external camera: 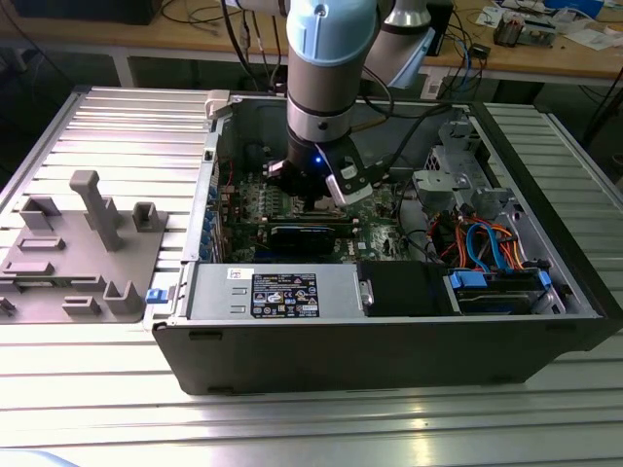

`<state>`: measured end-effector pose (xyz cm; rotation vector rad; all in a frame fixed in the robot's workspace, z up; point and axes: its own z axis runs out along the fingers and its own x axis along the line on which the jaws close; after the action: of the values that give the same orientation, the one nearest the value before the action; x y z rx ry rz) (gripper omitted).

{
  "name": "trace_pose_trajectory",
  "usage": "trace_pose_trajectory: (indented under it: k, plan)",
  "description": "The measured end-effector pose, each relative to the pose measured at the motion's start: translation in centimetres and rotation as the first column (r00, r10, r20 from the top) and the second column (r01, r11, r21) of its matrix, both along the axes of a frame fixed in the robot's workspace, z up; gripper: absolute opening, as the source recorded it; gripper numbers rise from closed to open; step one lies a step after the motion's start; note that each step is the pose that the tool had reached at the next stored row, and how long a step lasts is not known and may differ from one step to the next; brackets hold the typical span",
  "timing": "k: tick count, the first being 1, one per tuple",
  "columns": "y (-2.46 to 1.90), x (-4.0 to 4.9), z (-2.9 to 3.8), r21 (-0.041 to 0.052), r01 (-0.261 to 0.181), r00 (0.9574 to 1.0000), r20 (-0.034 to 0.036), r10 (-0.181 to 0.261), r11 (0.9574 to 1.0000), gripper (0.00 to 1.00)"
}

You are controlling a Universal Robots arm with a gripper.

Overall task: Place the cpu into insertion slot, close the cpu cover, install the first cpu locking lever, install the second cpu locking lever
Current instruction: 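Install the second cpu locking lever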

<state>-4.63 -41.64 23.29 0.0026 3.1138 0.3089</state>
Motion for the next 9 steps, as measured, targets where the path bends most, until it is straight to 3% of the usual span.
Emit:
trace_pose_trajectory:
  k: [9]
  plan:
    - [-0.01,-0.29,-0.34,0.0001,0.0,1.0,-0.0046,0.0,1.0,0.11]
